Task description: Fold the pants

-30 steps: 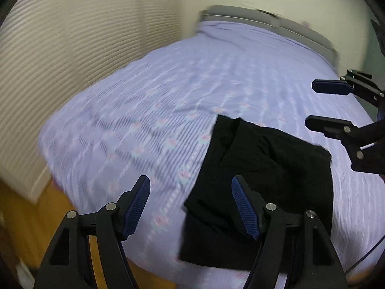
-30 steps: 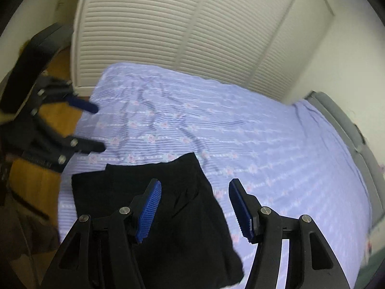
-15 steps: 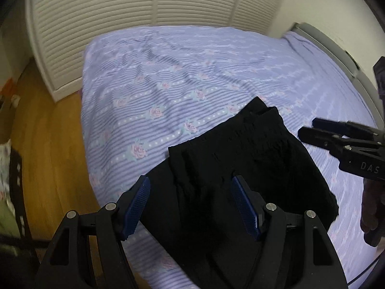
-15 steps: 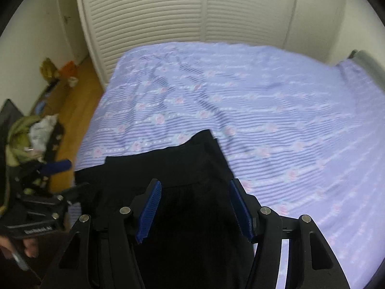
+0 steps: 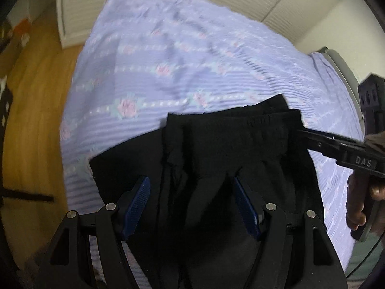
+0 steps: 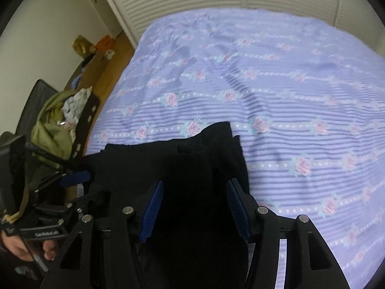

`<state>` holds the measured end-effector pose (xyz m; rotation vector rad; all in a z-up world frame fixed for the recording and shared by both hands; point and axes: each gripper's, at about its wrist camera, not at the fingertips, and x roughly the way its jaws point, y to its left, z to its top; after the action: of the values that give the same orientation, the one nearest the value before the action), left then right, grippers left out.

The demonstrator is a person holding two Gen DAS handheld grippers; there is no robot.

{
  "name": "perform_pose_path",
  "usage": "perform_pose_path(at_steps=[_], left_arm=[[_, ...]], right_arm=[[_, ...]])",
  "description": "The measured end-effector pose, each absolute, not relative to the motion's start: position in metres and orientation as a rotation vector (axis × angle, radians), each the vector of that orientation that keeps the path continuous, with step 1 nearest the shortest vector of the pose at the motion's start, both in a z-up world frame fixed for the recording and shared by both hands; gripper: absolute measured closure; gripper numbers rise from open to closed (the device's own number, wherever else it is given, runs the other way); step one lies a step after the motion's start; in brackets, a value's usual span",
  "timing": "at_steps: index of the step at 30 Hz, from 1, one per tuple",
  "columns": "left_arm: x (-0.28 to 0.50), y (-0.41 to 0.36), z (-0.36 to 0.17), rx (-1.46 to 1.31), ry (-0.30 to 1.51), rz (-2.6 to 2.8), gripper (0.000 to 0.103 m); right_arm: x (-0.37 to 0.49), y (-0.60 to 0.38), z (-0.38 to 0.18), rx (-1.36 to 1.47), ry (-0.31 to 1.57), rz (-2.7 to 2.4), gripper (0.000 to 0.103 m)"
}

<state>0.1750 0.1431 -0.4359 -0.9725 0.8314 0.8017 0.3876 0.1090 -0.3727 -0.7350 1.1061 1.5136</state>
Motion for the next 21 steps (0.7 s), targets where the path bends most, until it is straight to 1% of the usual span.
perform_pose_path(at_steps=[3, 4, 5, 6, 7, 8, 9, 10, 12, 14, 17, 19, 21], left_arm=[[0.17, 0.148, -0.448, -1.069, 0.801, 0.766, 0.037], [0.17, 0.148, -0.449, -1.091, 0.785, 0.744, 0.048], [0.171, 0.146, -0.449, -1.097, 0.78, 0.716, 0.059], [0.174, 0.143, -0.448, -1.08, 0.795, 0.699, 0.07], [0.175, 0.138, -0.442, -1.037, 0.807, 0.711, 0.074], [0.175, 0.135, -0.437, -1.023, 0.806, 0.718, 0.077], [0.173, 0.131, -0.432, -1.012, 0.81, 0.732, 0.082], [0.17, 0.128, -0.427, -1.013, 0.805, 0.745, 0.084], [0.165, 0.121, -0.418, -1.01, 0.794, 0.766, 0.084], [0.163, 0.118, -0.412, -0.989, 0.791, 0.785, 0.085], [0.164, 0.121, -0.427, -0.975, 0.824, 0.797, 0.085], [0.167, 0.126, -0.443, -0.969, 0.855, 0.792, 0.084], [0.167, 0.131, -0.447, -0.973, 0.854, 0.783, 0.084]], right_arm=[[0.392, 0.116, -0.388, -0.727, 1.183, 1.52, 0.047], [0.391, 0.118, -0.391, -0.723, 1.191, 1.528, 0.051], [0.389, 0.119, -0.392, -0.726, 1.196, 1.537, 0.062], [0.387, 0.121, -0.392, -0.737, 1.184, 1.535, 0.064], [0.384, 0.121, -0.39, -0.743, 1.172, 1.544, 0.067], [0.382, 0.121, -0.387, -0.748, 1.16, 1.556, 0.074], [0.38, 0.121, -0.382, -0.757, 1.142, 1.564, 0.076], [0.376, 0.121, -0.376, -0.772, 1.114, 1.579, 0.077], [0.371, 0.121, -0.366, -0.799, 1.075, 1.612, 0.079], [0.366, 0.125, -0.359, -0.828, 1.037, 1.629, 0.08], [0.365, 0.134, -0.366, -0.879, 1.011, 1.595, 0.079], [0.367, 0.139, -0.383, -0.92, 1.028, 1.54, 0.077], [0.37, 0.141, -0.392, -0.906, 1.046, 1.5, 0.07]])
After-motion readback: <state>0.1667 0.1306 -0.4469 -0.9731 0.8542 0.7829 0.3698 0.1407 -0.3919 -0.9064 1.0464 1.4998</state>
